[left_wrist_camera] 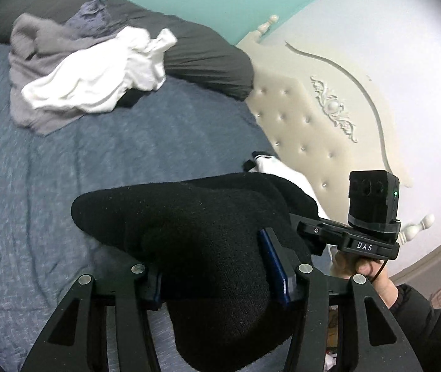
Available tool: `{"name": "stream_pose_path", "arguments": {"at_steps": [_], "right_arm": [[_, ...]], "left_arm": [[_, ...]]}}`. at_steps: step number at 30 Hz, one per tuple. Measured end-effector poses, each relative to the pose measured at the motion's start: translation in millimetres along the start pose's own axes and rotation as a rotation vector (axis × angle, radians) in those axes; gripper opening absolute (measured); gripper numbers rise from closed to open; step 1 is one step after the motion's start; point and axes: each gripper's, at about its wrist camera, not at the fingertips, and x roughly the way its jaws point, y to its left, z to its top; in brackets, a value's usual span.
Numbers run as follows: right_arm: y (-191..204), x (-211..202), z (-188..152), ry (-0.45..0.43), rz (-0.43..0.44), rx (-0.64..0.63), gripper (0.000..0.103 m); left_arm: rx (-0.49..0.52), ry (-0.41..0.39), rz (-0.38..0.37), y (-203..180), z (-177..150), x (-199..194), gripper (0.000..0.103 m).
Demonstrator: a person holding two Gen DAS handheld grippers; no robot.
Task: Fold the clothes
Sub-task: 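Lift the sweater end with both grippers and roll it over toward the headboard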
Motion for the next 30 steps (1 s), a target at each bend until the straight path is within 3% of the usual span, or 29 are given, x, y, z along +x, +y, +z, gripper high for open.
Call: {"name": "stream_pose_path", "arguments": {"at_steps": [10, 22, 30], "right_arm": [[-54.8, -106.2, 54.9, -0.064, -0.043, 0.039, 0.026], [-158.0, -242.7, 136.7, -0.146, -0.182, -0.016, 0.026], [-230.6, -293.3, 154.6, -0.185, -0.246, -0.014, 0.026]], "left_arm": [[0.045, 0.018, -0.039, -97.9, 58.8, 61.9, 0.056], [0.097, 0.006, -0.148, -208.4, 128.7, 193.4, 0.056], [0.122, 0.017, -0.178, -251.9, 148.9, 275.2, 0.056]]}}
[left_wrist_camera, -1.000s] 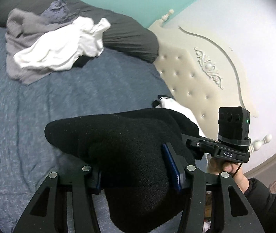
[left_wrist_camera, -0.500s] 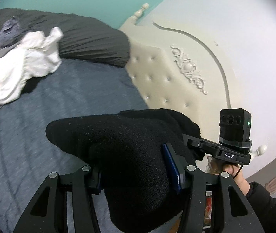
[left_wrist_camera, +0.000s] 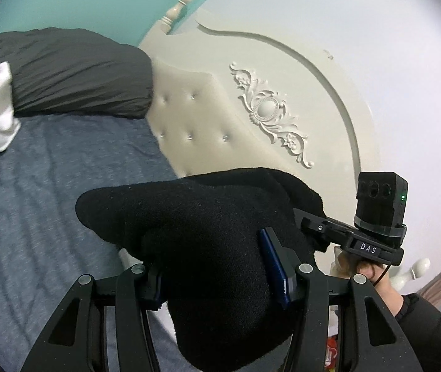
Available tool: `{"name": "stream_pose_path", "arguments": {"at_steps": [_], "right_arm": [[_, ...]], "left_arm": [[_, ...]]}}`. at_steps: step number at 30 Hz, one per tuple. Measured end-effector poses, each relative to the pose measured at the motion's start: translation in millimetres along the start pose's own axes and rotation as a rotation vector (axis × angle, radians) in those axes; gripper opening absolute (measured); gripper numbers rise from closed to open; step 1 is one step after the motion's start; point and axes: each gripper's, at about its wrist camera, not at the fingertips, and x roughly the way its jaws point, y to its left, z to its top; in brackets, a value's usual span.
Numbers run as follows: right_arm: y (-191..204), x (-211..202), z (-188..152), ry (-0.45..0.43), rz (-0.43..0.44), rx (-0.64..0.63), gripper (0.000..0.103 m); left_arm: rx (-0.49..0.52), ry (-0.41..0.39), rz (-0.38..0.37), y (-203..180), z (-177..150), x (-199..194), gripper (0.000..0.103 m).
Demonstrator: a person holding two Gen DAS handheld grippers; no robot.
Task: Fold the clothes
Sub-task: 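Lift the sweater end with both grippers and roll it over toward the headboard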
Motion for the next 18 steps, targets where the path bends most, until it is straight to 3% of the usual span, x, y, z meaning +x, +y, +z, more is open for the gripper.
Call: {"name": "stream_pose_path", "arguments": {"at_steps": [7, 15, 18], "right_arm": [[-60.8, -2.7, -17.3, -0.005, -0.054, 0.018, 0.026], [-117.2, 25.3, -97.0, 0.151, -0.105, 0.108, 0.026], [-127.9, 21.1, -118.3, 0.154, -0.094, 0.146, 0.026]], "left_arm": [[-0.018, 0.02, -0.006, -3.5, -11.4, 69.9, 0.056], [-0.14, 0.155, -0.009, 23.7, -92.7, 140.9, 0.056], [-0.143, 0.178, -0.014, 20.7, -109.9, 147.7, 0.056]]}}
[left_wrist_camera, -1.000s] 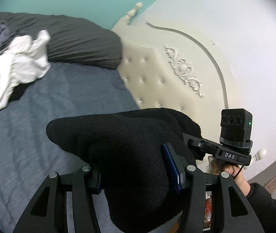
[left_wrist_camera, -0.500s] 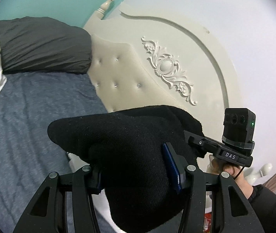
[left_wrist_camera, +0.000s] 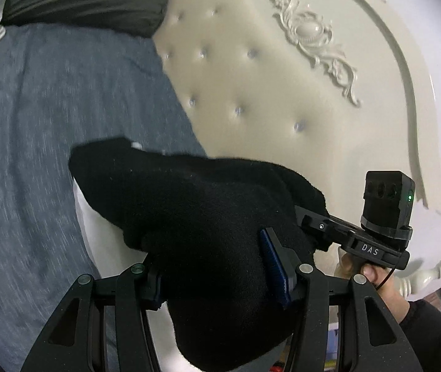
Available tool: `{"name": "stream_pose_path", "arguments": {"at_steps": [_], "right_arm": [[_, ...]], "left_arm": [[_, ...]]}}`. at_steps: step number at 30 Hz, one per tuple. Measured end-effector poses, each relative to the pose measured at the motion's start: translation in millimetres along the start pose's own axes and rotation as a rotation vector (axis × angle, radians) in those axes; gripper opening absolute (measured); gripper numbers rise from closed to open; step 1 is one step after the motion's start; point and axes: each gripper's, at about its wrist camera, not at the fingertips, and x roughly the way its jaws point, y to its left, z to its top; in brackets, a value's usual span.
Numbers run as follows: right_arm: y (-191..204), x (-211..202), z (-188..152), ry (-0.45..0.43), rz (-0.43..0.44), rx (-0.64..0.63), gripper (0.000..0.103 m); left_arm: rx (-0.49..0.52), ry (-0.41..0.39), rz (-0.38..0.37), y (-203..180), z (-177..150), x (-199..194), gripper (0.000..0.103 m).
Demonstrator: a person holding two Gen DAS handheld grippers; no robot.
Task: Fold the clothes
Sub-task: 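Lift the sweater end with both grippers and roll it over toward the headboard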
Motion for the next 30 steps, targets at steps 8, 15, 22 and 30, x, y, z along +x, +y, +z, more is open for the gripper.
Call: {"name": "stream_pose_path", "arguments": {"at_steps": [8, 15, 22, 30], "right_arm": [[-2.0, -12.8, -13.1, 0.008, 0.002, 0.023, 0.026], [0.8, -21.2, -25.8, 0.03, 0.002, 0.038, 0.026], [-6.6, -19.7, -48.0, 0.086, -0.009, 0.072, 0.026], [-26.5, -8.3, -75.4, 0.141, -0.037, 0.116, 0.026]], "left_arm": [[-0.012, 0.027, -0.012, -12.4, -18.9, 3.8, 0.056], [-0.044, 0.054, -0.023, -14.6, -37.8, -0.2, 0.056], [-0.074, 0.097, -0.006, -13.0, -62.7, 9.9, 0.056], [-0.113, 0.179, 0.031, 2.8, -89.6, 37.0, 0.058]]}}
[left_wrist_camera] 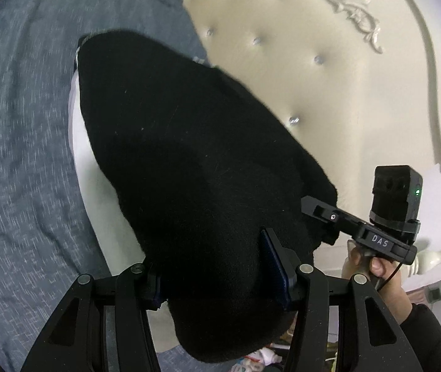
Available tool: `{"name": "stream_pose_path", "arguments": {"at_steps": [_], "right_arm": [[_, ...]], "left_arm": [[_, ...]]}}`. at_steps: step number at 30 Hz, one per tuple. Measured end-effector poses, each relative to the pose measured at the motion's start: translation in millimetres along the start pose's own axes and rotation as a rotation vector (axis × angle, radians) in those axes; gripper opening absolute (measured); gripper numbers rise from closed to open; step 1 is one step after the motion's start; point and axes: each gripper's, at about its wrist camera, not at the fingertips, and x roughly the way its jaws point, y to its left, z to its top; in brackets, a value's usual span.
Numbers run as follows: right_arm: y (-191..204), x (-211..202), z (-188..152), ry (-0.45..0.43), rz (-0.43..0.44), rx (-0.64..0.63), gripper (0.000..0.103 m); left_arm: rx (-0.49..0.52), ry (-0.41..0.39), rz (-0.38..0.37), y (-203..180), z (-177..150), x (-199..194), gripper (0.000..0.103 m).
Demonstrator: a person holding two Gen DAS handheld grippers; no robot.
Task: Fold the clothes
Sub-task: 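Lift the sweater end with both grippers and roll it over toward the headboard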
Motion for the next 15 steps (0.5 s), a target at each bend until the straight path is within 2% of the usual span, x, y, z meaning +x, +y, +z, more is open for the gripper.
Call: {"name": "stream_pose_path", "arguments": {"at_steps": [5, 9, 15], "right_arm": [[-8.6, 8.6, -13.4, 0.016, -0.019, 0.015, 0.029], [-10.7, 8.1, -22.6, -0.004, -0.022, 0.015, 0.03], [-18.4, 4.9, -31.6, -0.022, -0.013, 0.037, 0.03]], "left_arm": [[-0.019, 0.035, 0.029, 14.0, -8.4, 9.1, 0.06], [-0.004, 0.036, 0.055, 18.3, -12.9, -3.0, 0.061], [0.039, -0.053, 0.136, 15.5, -10.3, -40.7, 0.061]]}}
